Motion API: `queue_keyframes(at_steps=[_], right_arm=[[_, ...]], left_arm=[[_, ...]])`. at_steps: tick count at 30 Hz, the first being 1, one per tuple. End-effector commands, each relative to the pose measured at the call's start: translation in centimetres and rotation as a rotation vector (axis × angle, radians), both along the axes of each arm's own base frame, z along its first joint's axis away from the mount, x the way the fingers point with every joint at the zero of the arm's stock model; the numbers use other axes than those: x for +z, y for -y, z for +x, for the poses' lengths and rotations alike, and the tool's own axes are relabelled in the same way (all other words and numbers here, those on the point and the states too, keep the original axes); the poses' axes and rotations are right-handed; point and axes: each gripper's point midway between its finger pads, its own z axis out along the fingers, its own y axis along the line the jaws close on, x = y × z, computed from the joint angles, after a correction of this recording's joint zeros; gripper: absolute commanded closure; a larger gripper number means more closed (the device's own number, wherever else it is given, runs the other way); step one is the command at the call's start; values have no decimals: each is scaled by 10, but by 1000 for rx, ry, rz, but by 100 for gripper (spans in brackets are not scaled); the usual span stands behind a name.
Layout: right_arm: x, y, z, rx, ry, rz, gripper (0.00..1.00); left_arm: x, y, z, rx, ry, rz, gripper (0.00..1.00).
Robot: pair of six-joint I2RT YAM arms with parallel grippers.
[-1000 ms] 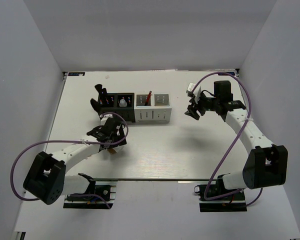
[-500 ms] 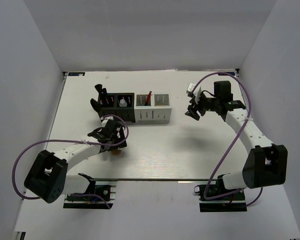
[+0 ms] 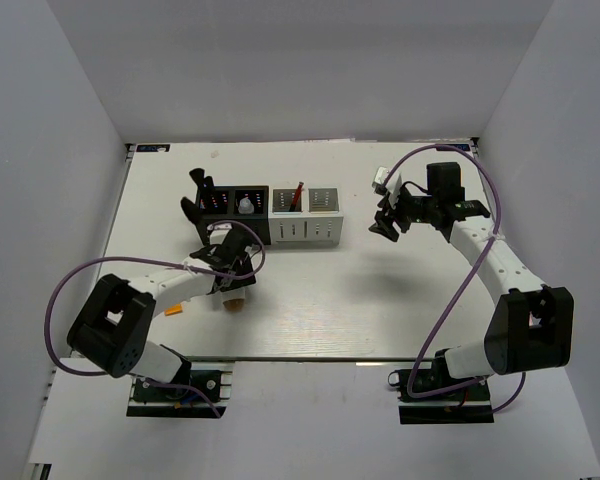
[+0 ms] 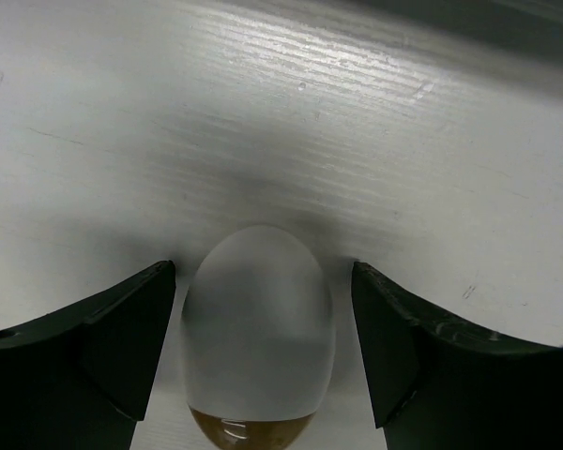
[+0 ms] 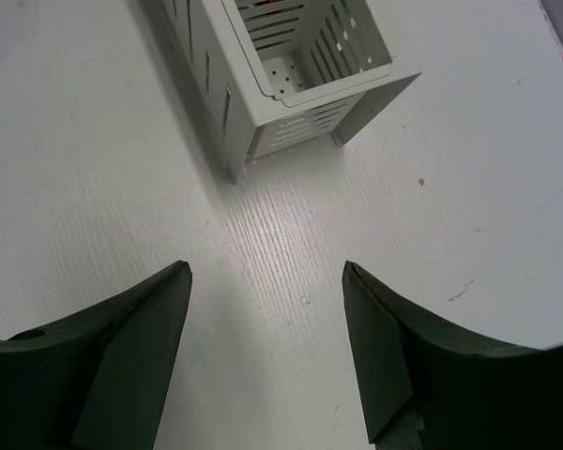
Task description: Organize the makeup
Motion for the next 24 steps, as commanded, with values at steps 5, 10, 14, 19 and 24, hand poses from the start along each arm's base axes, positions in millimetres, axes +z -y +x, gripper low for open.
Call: queue_keyframes(at_steps=[5,10,14,19,24], right_arm=[[6,2,-2,4,15,15,29],[7,3,0,4,18,17,28],[8,3,0,9,21,23,28],[9,3,0,7,24,23,28],[10,4,-1,5,28,22,29]], left_arm=[[-21,0,-25,-9,-108,24,23],[-19,5,-35,-38,-129,21,20],[-21,6,-47,-56,-152,23,16],[-22,9,-52,-60,-169,15,16],[-22,12,-62,-66,-197,10,15]])
